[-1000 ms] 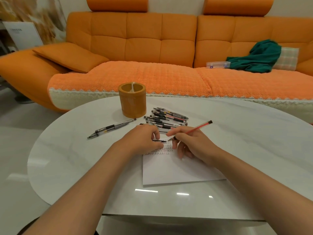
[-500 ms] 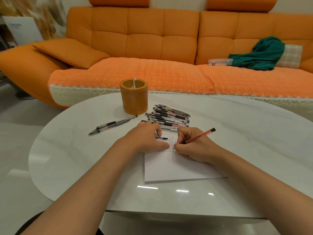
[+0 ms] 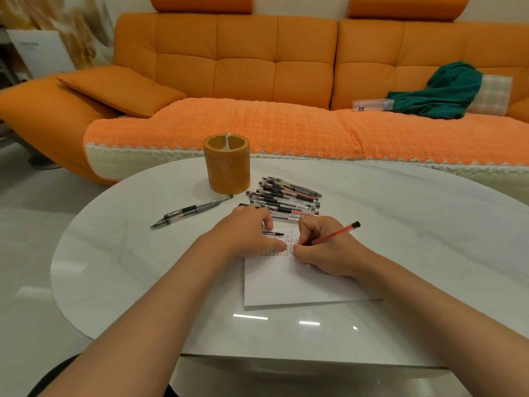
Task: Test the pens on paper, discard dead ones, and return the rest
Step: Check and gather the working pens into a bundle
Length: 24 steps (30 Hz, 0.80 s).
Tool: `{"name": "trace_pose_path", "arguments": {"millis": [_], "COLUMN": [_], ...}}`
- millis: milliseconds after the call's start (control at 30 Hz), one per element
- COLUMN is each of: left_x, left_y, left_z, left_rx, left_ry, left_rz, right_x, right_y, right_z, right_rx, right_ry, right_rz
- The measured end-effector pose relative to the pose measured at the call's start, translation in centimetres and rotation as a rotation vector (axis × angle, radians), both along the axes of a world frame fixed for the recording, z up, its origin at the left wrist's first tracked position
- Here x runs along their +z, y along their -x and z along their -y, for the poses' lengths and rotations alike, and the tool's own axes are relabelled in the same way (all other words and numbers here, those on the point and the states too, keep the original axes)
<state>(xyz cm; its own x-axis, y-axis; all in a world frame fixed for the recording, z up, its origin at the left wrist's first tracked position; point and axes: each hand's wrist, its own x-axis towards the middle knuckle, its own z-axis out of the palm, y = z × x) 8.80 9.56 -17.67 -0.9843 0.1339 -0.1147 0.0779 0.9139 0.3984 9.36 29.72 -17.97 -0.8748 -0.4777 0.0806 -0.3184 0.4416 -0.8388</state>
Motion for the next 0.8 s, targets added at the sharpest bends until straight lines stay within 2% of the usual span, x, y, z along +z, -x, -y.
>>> {"name": "trace_pose_path", "arguments": {"millis": [800], "left_x": [-0.06], "left_y": [0.16], "left_z": [0.00], "left_rx": [0.005], "left_ry": [-0.007], "left_rz": [0.006], "right_x": [-0.34], "right_y": [0.05], "right_z": [-0.17], "right_rx": [0.010], "right_ry": [0.019], "right_rz": [-0.013]}}
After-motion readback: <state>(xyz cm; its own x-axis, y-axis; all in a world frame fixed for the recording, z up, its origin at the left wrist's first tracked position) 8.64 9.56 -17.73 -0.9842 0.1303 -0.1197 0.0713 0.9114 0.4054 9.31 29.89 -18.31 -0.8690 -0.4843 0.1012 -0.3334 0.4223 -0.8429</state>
